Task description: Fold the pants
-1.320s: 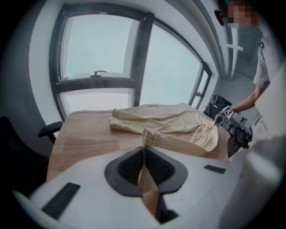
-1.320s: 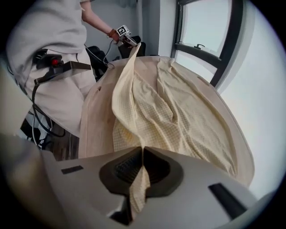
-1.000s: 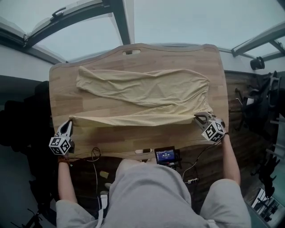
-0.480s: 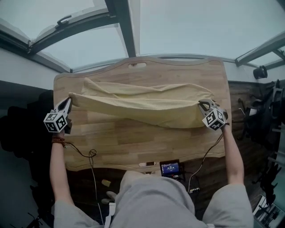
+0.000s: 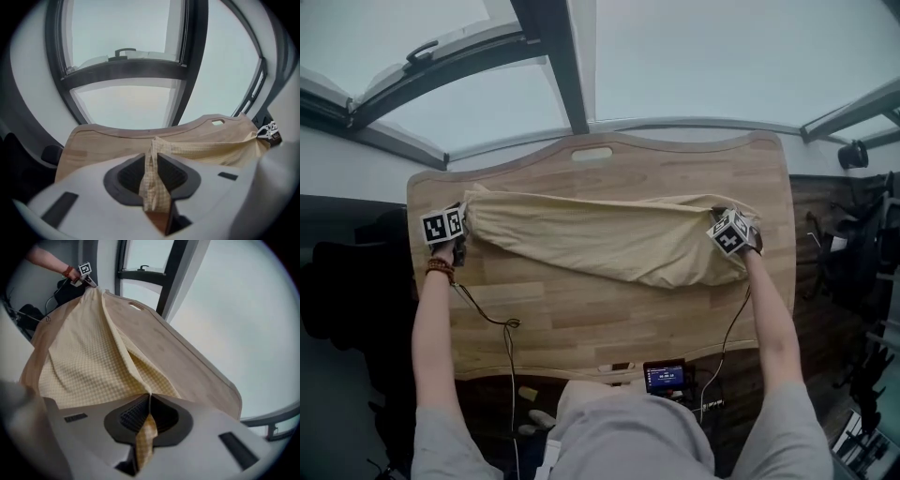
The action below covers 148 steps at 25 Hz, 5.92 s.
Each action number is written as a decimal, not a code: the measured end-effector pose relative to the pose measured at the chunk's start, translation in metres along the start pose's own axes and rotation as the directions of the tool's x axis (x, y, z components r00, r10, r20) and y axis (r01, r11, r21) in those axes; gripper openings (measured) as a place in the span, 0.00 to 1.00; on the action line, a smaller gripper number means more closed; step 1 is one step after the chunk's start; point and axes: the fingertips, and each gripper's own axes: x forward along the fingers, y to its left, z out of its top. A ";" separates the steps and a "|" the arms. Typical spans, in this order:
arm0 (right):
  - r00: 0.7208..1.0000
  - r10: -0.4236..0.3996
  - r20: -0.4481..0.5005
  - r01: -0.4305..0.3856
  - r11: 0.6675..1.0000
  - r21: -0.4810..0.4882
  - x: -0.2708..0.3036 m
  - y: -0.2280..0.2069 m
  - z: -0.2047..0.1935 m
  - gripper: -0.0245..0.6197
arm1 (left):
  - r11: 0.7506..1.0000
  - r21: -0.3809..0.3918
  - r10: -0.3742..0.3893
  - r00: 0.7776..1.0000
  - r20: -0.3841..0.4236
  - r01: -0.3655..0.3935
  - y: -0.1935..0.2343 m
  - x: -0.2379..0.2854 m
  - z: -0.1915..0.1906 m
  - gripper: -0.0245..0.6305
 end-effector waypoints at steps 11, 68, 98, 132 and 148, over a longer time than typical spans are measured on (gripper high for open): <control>0.938 -0.205 0.280 0.102 0.934 0.343 -0.057 -0.028 -0.016 0.14 | 0.973 -0.122 -0.185 0.979 0.089 0.195 0.020 0.003 -0.049 0.36; 0.856 0.090 0.508 -0.189 0.971 0.145 -0.085 -0.095 0.020 0.11 | 0.887 0.461 -0.086 0.978 0.190 -0.012 -0.382 -0.047 -0.130 0.19; 0.825 0.421 0.378 -0.565 0.584 0.583 -0.075 0.035 -0.195 0.26 | 0.838 0.431 -0.362 0.932 -0.018 0.334 -0.482 -0.075 -0.228 0.19; 0.965 -0.046 0.257 -0.163 0.662 0.731 -0.131 -0.008 -0.196 0.20 | 0.932 -0.361 0.086 0.964 0.253 0.012 -0.231 -0.098 -0.277 0.25; 0.978 -0.127 0.165 -0.041 0.663 0.748 -0.162 0.027 -0.154 0.20 | 0.724 -0.688 0.247 0.952 0.181 -0.057 -0.014 -0.100 -0.275 0.12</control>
